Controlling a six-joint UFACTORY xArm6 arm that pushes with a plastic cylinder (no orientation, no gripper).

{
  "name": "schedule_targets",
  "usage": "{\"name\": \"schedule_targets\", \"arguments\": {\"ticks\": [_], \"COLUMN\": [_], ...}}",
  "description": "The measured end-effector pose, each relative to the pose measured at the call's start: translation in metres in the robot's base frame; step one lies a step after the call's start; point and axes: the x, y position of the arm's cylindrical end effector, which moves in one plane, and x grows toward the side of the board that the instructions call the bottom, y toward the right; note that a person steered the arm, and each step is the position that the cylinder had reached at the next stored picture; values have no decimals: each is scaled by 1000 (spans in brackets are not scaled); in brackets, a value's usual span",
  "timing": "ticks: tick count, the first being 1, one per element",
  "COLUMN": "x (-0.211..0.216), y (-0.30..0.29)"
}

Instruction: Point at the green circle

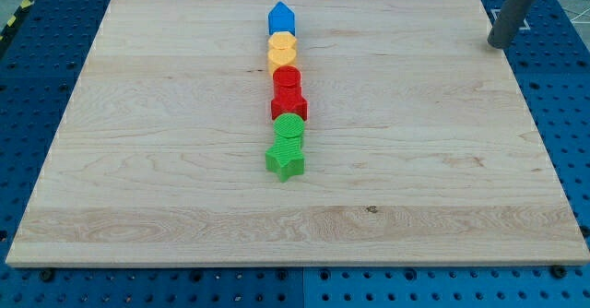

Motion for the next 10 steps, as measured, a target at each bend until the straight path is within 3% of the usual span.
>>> {"name": "schedule_targets", "arguments": {"ticks": [6, 10], "x": [154, 252], "y": [-57, -62]}}
